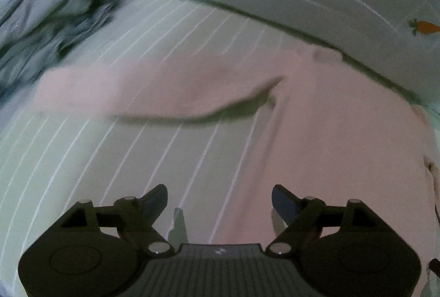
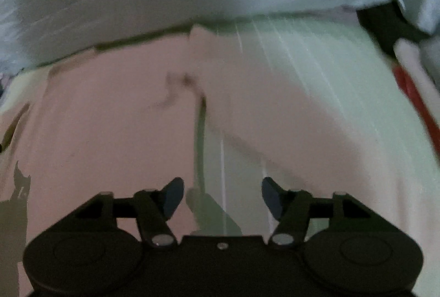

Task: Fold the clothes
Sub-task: 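Lower the shirt onto the mat and open both grippers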

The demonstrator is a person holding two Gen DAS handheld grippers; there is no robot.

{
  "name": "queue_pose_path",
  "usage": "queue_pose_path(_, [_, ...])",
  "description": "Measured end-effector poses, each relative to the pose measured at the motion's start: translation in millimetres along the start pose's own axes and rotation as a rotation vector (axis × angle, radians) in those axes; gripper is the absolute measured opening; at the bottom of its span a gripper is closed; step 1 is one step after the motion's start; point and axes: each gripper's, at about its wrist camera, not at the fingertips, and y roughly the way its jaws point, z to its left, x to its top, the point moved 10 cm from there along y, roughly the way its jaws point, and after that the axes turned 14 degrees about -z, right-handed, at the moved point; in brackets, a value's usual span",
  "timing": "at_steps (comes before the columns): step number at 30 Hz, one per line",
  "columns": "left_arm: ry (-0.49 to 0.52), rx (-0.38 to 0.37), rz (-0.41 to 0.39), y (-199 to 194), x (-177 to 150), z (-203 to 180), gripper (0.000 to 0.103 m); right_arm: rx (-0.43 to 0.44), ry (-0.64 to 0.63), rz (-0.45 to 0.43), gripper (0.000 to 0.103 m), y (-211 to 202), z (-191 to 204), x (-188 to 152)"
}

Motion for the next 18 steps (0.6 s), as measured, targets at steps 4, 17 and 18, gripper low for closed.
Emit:
queue_pose_path(4, [-0.038,0.006,0.019,-20,-19,13,0.084,0.030,0.004,0.023,0.049,-24,9,-22])
queue_pose_path(17, [-0.070,0.088,-0.048,-57,-18,109,0.084,-0.122,-0.071,0.058,0.006,-66,14,-58])
queue_pose_path(18, [-0.089,0.096,-0.053,-55,-13,124,0.084,-0.157,-0.065,0.062,0.009,-67,16,-58])
